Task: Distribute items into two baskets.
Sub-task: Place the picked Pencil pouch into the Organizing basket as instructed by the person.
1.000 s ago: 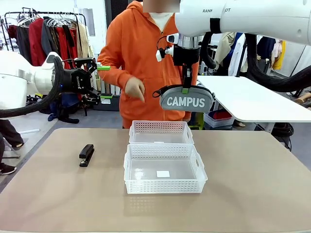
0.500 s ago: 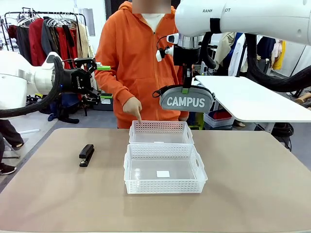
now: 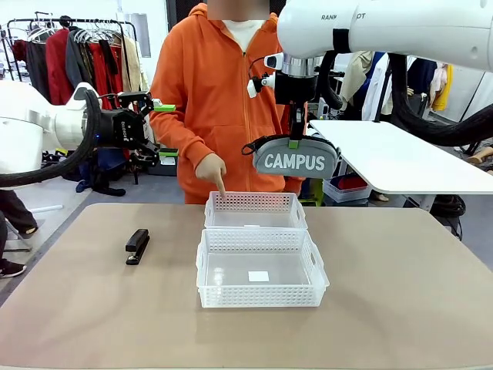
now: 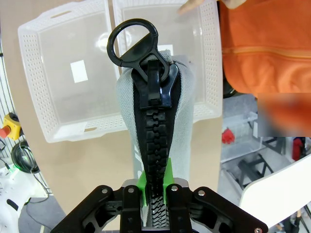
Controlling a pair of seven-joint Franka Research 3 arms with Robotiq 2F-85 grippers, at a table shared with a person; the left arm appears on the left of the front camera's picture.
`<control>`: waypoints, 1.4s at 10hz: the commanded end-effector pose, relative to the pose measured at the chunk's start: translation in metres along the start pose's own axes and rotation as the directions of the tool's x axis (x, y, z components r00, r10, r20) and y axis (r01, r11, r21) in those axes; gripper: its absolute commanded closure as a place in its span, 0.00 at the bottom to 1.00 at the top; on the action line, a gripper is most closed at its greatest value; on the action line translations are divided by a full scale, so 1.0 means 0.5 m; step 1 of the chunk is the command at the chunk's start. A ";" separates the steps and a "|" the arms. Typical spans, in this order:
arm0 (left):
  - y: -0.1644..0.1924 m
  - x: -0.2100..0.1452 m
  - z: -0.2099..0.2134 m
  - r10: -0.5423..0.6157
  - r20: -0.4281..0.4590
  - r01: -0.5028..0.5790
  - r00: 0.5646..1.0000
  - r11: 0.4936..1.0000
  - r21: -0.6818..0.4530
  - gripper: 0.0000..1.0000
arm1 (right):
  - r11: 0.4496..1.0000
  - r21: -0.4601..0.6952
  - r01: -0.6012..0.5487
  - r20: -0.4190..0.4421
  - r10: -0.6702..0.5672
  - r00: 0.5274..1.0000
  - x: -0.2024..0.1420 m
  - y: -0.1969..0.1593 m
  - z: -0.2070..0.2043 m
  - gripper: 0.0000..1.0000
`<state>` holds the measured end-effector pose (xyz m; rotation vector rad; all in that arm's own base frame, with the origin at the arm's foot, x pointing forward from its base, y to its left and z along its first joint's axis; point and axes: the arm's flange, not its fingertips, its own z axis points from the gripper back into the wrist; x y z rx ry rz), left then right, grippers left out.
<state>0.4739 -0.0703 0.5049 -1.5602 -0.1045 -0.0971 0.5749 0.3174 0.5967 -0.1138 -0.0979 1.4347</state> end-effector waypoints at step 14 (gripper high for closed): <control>-0.003 0.000 0.002 -0.003 0.003 0.003 1.000 1.000 -0.001 0.00 | 0.989 0.034 -0.142 0.017 0.141 0.990 0.146 -0.037 -0.288 1.00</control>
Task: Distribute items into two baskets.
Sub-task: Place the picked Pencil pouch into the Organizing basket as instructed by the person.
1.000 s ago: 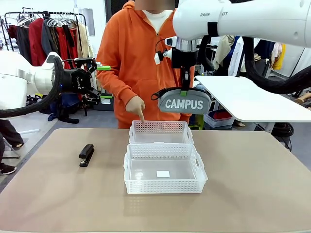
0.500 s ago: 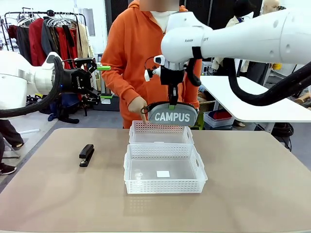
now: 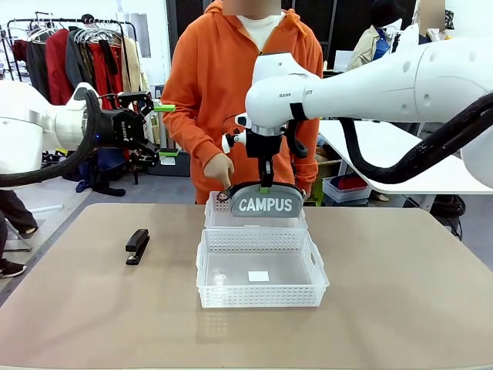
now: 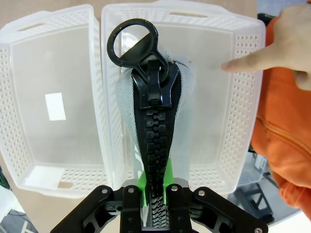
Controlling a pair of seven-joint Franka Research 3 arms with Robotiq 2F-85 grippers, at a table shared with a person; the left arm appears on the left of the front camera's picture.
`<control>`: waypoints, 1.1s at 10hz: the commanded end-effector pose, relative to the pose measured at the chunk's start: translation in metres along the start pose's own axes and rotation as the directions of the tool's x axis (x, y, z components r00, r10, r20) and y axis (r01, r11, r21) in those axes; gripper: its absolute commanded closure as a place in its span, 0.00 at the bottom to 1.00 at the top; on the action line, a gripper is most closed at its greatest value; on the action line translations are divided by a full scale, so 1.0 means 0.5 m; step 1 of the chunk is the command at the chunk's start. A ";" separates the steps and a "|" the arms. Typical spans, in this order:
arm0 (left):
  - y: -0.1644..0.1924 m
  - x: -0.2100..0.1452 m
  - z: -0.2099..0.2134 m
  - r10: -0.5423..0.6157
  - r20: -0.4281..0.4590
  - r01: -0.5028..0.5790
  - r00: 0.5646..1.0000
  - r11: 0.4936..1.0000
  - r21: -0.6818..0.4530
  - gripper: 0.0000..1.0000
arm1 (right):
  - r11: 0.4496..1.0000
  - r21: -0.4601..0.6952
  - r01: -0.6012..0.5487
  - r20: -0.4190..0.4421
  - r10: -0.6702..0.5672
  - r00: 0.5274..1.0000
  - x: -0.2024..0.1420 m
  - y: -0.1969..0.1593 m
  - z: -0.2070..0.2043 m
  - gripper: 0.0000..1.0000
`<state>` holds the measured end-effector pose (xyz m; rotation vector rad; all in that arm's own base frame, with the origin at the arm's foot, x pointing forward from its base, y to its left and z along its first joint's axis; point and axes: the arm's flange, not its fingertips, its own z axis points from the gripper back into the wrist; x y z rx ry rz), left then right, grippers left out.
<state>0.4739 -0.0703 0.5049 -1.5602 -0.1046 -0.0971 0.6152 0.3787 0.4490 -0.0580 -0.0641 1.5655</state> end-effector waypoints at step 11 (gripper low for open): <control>-0.003 0.000 0.002 -0.003 0.003 0.003 1.000 1.000 -0.001 0.00 | 1.000 -0.003 0.014 -0.033 -0.014 0.999 0.018 -0.026 -0.126 0.89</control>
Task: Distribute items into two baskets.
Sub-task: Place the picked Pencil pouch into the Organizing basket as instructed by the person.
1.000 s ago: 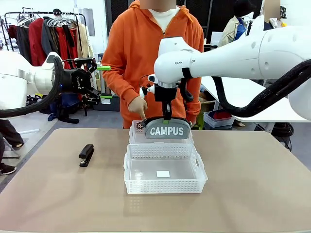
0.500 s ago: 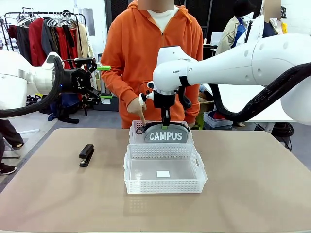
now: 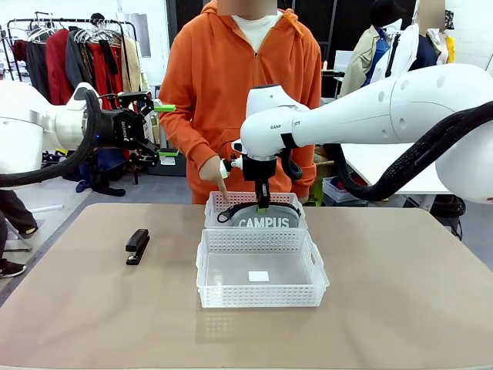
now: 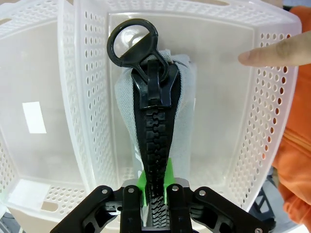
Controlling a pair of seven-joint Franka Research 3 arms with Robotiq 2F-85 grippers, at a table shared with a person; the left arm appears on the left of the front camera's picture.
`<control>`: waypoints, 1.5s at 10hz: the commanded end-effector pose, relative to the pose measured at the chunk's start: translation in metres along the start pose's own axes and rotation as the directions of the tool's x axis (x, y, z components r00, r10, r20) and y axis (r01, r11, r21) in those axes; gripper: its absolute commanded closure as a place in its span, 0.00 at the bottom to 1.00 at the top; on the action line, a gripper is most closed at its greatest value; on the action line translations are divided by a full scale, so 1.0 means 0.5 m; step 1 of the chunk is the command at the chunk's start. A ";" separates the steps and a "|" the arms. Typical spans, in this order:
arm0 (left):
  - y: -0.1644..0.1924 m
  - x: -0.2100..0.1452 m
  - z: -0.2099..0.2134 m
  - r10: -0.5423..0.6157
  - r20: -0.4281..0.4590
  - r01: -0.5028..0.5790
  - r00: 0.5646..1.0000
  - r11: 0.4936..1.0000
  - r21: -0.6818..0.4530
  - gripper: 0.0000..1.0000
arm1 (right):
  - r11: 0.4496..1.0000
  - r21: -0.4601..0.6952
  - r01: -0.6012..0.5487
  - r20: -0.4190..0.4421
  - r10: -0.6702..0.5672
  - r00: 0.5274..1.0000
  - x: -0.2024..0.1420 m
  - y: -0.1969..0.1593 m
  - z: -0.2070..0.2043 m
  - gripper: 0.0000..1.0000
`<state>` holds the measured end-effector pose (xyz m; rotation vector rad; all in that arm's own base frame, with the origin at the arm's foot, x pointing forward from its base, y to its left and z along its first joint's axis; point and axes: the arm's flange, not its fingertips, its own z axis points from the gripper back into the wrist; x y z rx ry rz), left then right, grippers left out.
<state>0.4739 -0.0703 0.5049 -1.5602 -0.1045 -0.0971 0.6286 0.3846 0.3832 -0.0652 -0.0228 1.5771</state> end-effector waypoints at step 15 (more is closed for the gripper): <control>-0.003 0.000 0.002 -0.003 0.003 0.003 1.000 1.000 -0.001 0.00 | 0.993 0.014 0.114 0.120 -0.115 0.986 -0.042 -0.017 0.052 0.00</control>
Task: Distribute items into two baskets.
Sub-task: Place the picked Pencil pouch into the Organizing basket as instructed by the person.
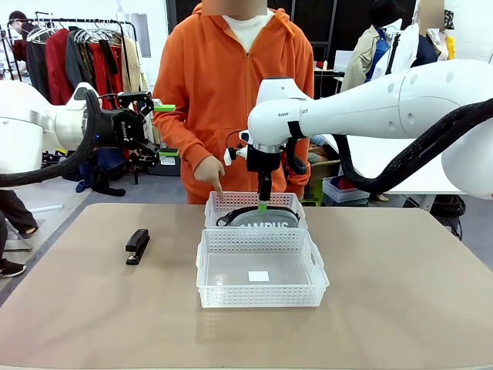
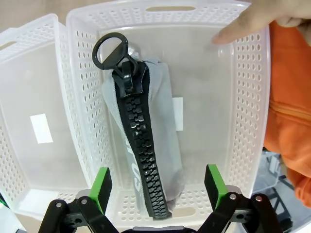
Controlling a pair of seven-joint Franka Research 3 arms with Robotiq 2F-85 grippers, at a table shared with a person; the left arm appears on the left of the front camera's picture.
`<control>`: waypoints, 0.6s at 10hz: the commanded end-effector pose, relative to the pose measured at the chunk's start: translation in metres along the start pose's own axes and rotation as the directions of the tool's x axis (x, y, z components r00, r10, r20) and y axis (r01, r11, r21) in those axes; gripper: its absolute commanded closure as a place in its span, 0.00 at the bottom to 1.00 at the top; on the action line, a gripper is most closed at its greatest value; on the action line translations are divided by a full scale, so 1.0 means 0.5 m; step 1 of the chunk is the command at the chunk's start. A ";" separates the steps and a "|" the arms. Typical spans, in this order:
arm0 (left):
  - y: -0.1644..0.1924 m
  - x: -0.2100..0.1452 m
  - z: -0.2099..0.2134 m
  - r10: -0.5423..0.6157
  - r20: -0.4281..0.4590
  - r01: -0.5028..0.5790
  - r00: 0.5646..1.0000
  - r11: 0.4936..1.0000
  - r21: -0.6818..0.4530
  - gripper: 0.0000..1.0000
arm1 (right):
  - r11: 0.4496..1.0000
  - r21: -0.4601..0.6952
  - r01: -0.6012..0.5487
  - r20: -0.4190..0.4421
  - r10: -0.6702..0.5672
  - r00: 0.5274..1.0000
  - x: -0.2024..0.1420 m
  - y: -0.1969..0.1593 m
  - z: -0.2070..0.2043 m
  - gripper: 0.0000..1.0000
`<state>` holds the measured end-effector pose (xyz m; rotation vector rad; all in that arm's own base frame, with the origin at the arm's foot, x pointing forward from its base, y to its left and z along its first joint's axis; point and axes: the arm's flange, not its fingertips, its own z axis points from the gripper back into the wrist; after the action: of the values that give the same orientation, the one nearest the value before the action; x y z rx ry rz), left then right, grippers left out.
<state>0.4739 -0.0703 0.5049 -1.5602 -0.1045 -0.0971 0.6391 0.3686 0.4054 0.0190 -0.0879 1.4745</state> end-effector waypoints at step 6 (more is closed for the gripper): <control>-0.003 0.000 0.002 -0.003 0.003 0.003 1.000 1.000 -0.001 0.00 | 1.000 -0.002 0.006 0.008 -0.006 1.000 -0.004 -0.003 0.007 0.00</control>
<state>0.4739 -0.0703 0.5049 -1.5602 -0.1045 -0.0971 0.6409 0.3661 0.4055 0.0376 -0.0950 1.4624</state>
